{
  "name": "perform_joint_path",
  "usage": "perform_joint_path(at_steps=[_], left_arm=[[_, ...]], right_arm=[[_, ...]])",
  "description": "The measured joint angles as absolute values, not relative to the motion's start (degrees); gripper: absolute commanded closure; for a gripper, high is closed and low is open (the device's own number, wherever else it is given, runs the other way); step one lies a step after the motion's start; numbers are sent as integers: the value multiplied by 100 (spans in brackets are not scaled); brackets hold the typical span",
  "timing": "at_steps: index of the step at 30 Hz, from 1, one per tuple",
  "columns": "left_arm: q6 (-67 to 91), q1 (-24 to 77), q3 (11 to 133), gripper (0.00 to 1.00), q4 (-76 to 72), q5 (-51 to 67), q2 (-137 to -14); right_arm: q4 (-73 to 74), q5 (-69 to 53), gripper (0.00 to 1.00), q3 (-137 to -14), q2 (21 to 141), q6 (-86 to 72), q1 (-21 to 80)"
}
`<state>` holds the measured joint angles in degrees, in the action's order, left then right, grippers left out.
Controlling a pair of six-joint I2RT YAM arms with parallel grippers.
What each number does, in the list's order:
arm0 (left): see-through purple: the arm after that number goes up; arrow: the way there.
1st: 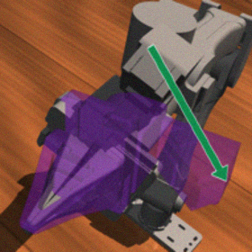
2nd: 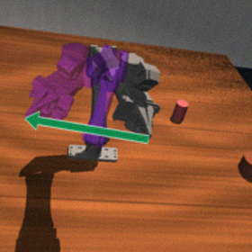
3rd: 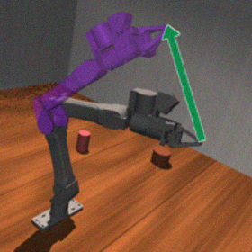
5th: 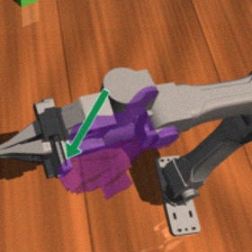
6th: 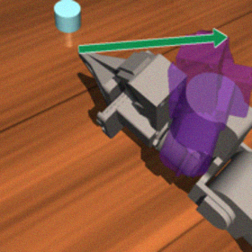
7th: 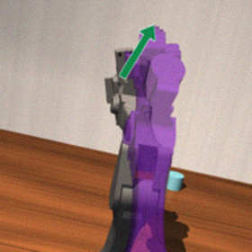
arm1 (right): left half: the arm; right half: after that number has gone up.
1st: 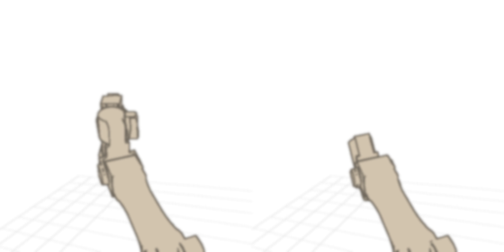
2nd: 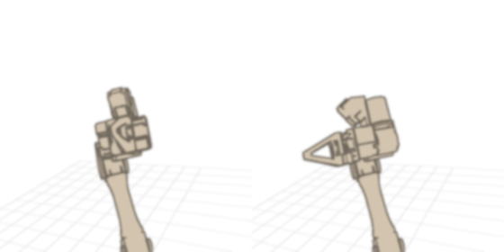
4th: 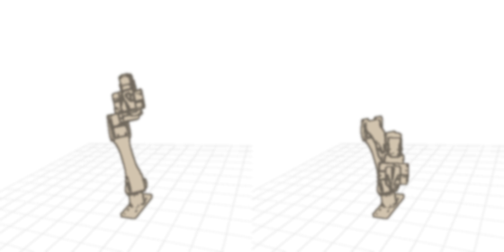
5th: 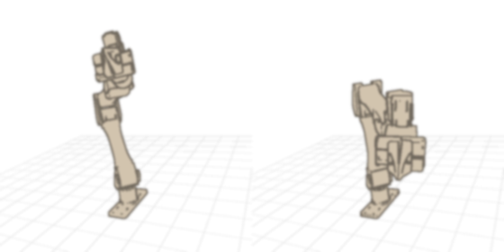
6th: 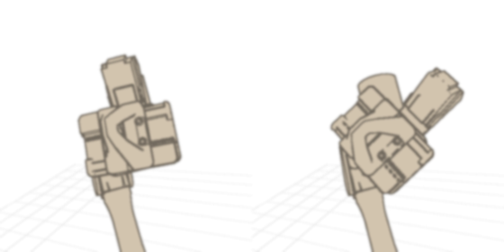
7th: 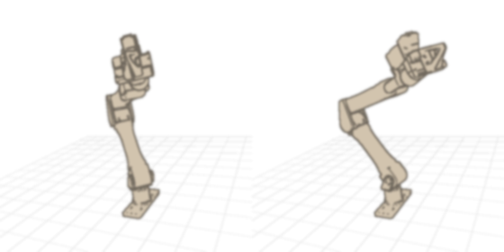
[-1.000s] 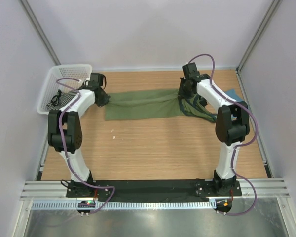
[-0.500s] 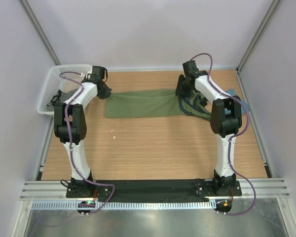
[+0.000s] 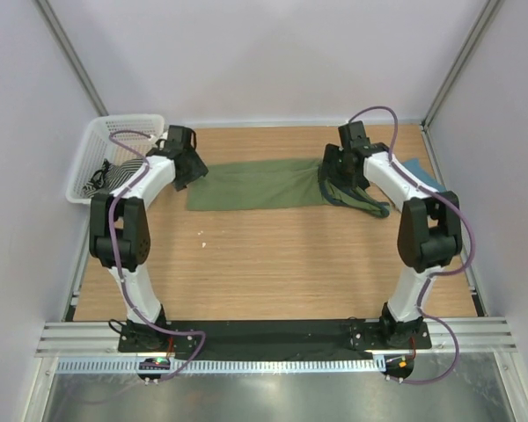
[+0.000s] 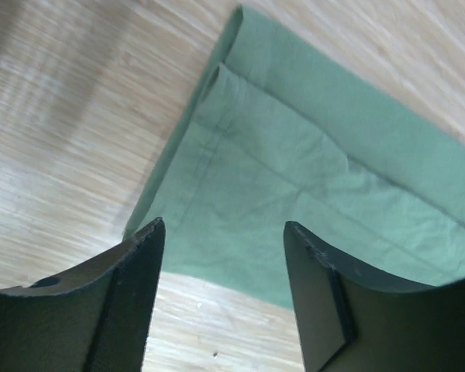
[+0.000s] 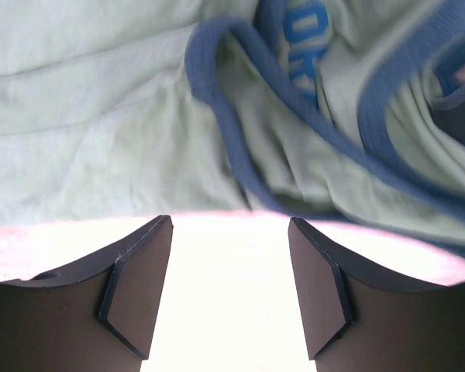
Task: Fold and stack the tank tops
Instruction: Fold the tank top
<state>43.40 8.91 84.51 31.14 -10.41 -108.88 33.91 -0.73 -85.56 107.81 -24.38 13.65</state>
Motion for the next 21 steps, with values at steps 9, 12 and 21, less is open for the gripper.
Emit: perform_joint_path(at_steps=[9, 12, 21], left_arm=[[4097, 961, 8453, 48, 3127, -1068, -11203], [4018, 961, 8626, 48, 3135, -1090, -11579], [3962, 963, 8884, 73, 3214, -1142, -12042]], right_arm=[[2886, -217, 36, -7100, 9653, -2467, 1365], [2786, -228, 36, -6674, 9522, -2541, 1365], [2399, -167, 34, -6309, 9577, -2781, 1273]])
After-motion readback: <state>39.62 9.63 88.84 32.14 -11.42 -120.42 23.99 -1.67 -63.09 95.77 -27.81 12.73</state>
